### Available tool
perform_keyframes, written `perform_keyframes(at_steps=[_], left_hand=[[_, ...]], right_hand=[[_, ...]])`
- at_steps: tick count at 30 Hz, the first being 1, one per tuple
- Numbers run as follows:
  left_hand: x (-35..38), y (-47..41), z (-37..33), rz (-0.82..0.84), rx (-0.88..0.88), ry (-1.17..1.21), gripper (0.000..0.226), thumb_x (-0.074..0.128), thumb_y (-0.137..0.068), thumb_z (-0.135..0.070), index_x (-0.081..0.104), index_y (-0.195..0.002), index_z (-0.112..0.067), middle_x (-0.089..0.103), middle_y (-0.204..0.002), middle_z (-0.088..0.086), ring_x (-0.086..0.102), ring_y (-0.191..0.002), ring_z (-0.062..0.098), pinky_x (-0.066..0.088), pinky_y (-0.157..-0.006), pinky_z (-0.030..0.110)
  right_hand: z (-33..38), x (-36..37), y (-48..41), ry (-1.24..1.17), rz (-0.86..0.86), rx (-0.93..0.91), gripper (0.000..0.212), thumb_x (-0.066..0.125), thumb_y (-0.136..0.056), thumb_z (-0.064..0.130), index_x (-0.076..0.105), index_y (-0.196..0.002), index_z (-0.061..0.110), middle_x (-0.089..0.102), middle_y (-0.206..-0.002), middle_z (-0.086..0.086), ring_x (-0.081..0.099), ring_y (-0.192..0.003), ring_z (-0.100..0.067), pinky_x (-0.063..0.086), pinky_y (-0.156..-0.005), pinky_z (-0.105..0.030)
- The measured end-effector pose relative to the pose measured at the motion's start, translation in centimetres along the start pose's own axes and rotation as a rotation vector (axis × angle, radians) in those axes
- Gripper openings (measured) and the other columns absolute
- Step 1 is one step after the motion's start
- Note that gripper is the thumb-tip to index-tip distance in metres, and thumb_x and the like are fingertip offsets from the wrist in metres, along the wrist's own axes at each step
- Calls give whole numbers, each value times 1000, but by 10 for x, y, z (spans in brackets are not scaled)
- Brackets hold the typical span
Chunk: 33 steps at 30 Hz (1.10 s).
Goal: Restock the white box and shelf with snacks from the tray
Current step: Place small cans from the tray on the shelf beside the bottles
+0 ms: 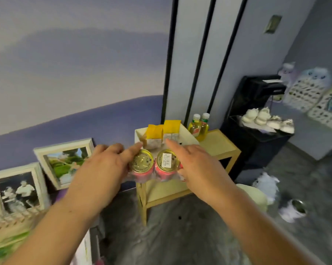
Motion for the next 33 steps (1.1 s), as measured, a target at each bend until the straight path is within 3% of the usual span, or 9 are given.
perform_keyframes(at_steps=[3,6,8,12,16,22,26,30,33], left_hand=[[6,-45,-49,1,57,12,83,86,-57,-22,49,-131,-25,65,-88,4,58,-72,30,51,-53,36],[18,-85,-90,36,81,115,74,66,-82,-28,24,-143,-35,56,-117,2,48,-101,28,50,-78,40],[29,-109,-111,43,97,158,73,56,-89,-28,11,-144,-38,47,-127,-1,41,-110,25,44,-90,37],[62,-161,-147,95,146,132,74,46,-92,-20,-2,-143,-41,40,-132,-4,36,-116,22,42,-89,30],[97,-214,-174,115,172,132,72,43,-92,-14,1,-143,-43,41,-131,-3,36,-115,22,42,-90,30],[155,-286,-212,204,169,207,69,48,-91,-22,6,-143,-41,38,-135,0,35,-118,26,44,-92,37],[202,-330,-227,257,116,206,66,50,-91,-27,10,-142,-39,42,-131,3,37,-117,27,43,-93,37],[250,-371,-236,297,-8,164,64,51,-91,-26,15,-141,-40,42,-129,3,38,-117,27,44,-92,36],[288,-396,-236,328,-114,134,63,50,-91,-25,16,-140,-44,41,-125,2,40,-114,27,47,-86,36]], right_hand=[[-64,-15,10,-8,15,65,85,58,-87,10,2,-145,34,41,-139,-3,36,-126,-19,43,-95,-36],[-117,-23,11,8,44,112,88,60,-86,11,0,-145,35,39,-141,-3,34,-128,-20,42,-96,-37],[-150,-21,7,2,80,150,89,62,-84,13,1,-145,36,35,-145,-3,30,-131,-22,40,-99,-40],[-210,-20,-7,4,55,195,84,61,-84,12,8,-145,37,40,-142,-3,33,-129,-22,42,-96,-41],[-270,-10,-27,-15,97,241,76,57,-85,10,16,-144,35,45,-133,-4,41,-123,-23,40,-95,-39],[-362,4,-67,2,162,282,75,57,-84,9,18,-144,34,44,-130,-2,39,-118,-21,42,-94,-41],[-417,25,-103,-98,192,250,72,58,-81,5,27,-141,30,44,-109,2,44,-99,-17,44,-84,-39],[-470,55,-145,-76,235,147,70,57,-86,10,23,-144,28,43,-133,-6,39,-120,-21,41,-98,-41],[-503,81,-178,-94,279,56,65,55,-90,15,22,-144,30,38,-138,-8,35,-126,-22,37,-103,-42]])
Point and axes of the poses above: each hand's wrist, its own y-axis away from the middle knuckle, its own x-axis out of the palm, z = x × y, the point moved 10 cm from there along -y, towards the middle knuckle
